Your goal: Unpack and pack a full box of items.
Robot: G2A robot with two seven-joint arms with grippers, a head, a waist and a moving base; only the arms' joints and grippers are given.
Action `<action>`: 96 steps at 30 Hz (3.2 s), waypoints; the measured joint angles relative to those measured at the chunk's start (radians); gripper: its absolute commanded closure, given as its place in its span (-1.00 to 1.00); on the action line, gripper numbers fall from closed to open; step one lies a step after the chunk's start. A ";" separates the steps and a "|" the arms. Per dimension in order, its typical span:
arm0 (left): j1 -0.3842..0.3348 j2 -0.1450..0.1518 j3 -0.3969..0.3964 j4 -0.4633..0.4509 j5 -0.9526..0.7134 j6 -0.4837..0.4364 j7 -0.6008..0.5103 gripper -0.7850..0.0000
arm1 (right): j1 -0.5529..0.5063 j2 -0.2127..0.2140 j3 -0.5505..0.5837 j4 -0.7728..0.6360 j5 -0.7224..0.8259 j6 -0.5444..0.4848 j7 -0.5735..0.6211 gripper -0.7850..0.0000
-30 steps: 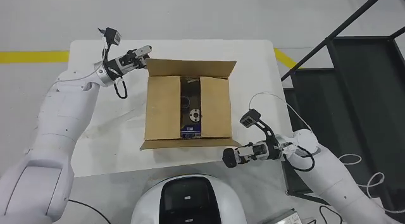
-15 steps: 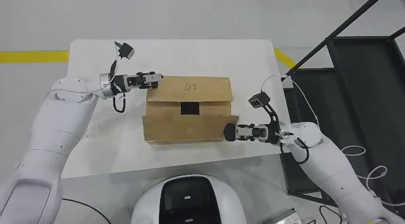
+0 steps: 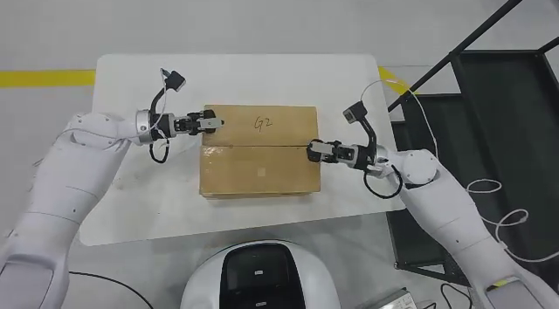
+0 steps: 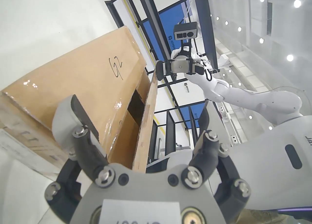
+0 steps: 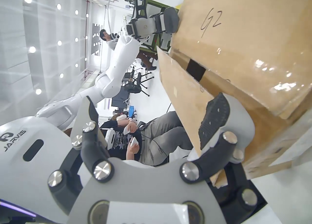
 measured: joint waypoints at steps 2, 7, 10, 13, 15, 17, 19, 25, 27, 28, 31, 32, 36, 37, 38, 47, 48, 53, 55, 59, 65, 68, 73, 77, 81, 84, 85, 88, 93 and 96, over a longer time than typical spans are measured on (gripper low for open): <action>-0.005 0.012 0.007 0.013 0.009 -0.008 0.008 -1.00 | 0.013 -0.004 -0.011 0.009 -0.026 0.018 -0.011 -1.00; 0.000 0.042 0.000 -0.019 -0.046 -0.003 0.003 -1.00 | 0.032 -0.012 -0.026 0.028 -0.046 0.043 -0.024 -1.00; 0.025 0.073 -0.030 -0.078 -0.097 0.002 -0.002 -1.00 | 0.050 -0.016 -0.032 0.041 -0.063 0.060 -0.038 -1.00; 0.060 0.109 -0.073 -0.112 -0.123 0.006 -0.006 -1.00 | 0.066 -0.020 -0.038 0.047 -0.084 0.077 -0.048 -1.00; 0.080 0.132 -0.104 -0.111 -0.124 0.014 -0.014 -1.00 | 0.075 -0.023 -0.042 0.048 -0.101 0.089 -0.051 -1.00; 0.103 0.149 -0.128 -0.117 -0.130 0.019 -0.019 -1.00 | 0.082 -0.025 -0.047 0.048 -0.116 0.107 -0.054 -1.00; 0.122 0.162 -0.146 -0.119 -0.135 0.026 -0.026 -1.00 | 0.088 -0.027 -0.051 0.051 -0.131 0.123 -0.060 -1.00; 0.174 0.193 -0.180 -0.114 -0.136 0.034 -0.034 -1.00 | 0.106 -0.037 -0.073 0.059 -0.148 0.158 -0.063 -1.00; 0.187 0.199 -0.186 -0.121 -0.137 0.031 -0.031 -1.00 | 0.111 -0.039 -0.077 0.052 -0.144 0.163 -0.055 -1.00; 0.192 0.201 -0.188 -0.125 -0.140 0.029 -0.029 -1.00 | 0.112 -0.040 -0.077 0.048 -0.140 0.166 -0.052 -1.00; 0.204 0.207 -0.192 -0.136 -0.146 0.025 -0.025 -1.00 | 0.117 -0.042 -0.074 0.040 -0.124 0.176 -0.037 -1.00; 0.205 0.208 -0.192 -0.137 -0.147 0.025 -0.024 -1.00 | 0.120 -0.042 -0.073 0.040 -0.117 0.180 -0.030 -1.00; 0.205 0.208 -0.192 -0.137 -0.147 0.025 -0.024 -1.00 | 0.124 -0.045 -0.072 0.041 -0.113 0.193 -0.023 -1.00; 0.205 0.208 -0.192 -0.137 -0.147 0.025 -0.024 -1.00 | 0.126 -0.046 -0.074 0.044 -0.113 0.198 -0.022 -1.00; 0.205 0.208 -0.192 -0.137 -0.147 0.025 -0.024 -1.00 | 0.129 -0.048 -0.077 0.049 -0.111 0.204 -0.023 -1.00; 0.205 0.208 -0.192 -0.137 -0.146 0.025 -0.024 -1.00 | 0.170 -0.068 -0.107 0.118 -0.050 0.219 0.006 -1.00; 0.205 0.208 -0.192 -0.137 -0.146 0.025 -0.024 -1.00 | 0.171 -0.069 -0.107 0.120 -0.045 0.218 0.010 -1.00; 0.205 0.208 -0.192 -0.137 -0.146 0.025 -0.024 -1.00 | 0.172 -0.069 -0.107 0.121 -0.043 0.218 0.012 -1.00; 0.205 0.208 -0.192 -0.137 -0.146 0.025 -0.024 -1.00 | 0.172 -0.069 -0.107 0.121 -0.043 0.218 0.012 -1.00; 0.205 0.208 -0.192 -0.137 -0.146 0.025 -0.024 -1.00 | 0.172 -0.069 -0.107 0.121 -0.043 0.218 0.012 -1.00; 0.231 0.208 -0.196 -0.178 -0.153 0.061 -0.004 -1.00 | 0.172 -0.069 -0.107 0.121 -0.043 0.218 0.012 -1.00; 0.269 0.214 -0.212 -0.197 -0.171 0.101 -0.008 -1.00 | 0.172 -0.069 -0.107 0.121 -0.043 0.218 0.012 -1.00; 0.350 0.223 -0.253 -0.199 -0.221 0.106 0.011 -1.00 | 0.172 -0.069 -0.107 0.121 -0.043 0.218 0.012 -1.00; 0.439 0.231 -0.300 -0.232 -0.272 0.081 0.064 -1.00 | 0.172 -0.069 -0.107 0.121 -0.043 0.218 0.012 -1.00; 0.504 0.234 -0.339 -0.271 -0.307 0.063 0.130 -1.00 | 0.172 -0.069 -0.107 0.121 -0.043 0.218 0.012 -1.00; 0.506 0.234 -0.340 -0.273 -0.307 0.061 0.132 -1.00 | 0.172 -0.069 -0.107 0.121 -0.043 0.218 0.012 -1.00; 0.505 0.234 -0.340 -0.272 -0.307 0.062 0.131 -1.00 | 0.172 -0.069 -0.107 0.121 -0.043 0.218 0.012 -1.00; 0.505 0.234 -0.339 -0.272 -0.307 0.062 0.131 -1.00 | 0.172 -0.069 -0.107 0.121 -0.043 0.218 0.012 -1.00; 0.505 0.234 -0.339 -0.272 -0.307 0.062 0.131 -1.00 | 0.172 -0.069 -0.107 0.121 -0.043 0.218 0.012 -1.00; 0.505 0.234 -0.339 -0.272 -0.307 0.062 0.131 -1.00 | 0.172 -0.069 -0.107 0.121 -0.043 0.218 0.012 -1.00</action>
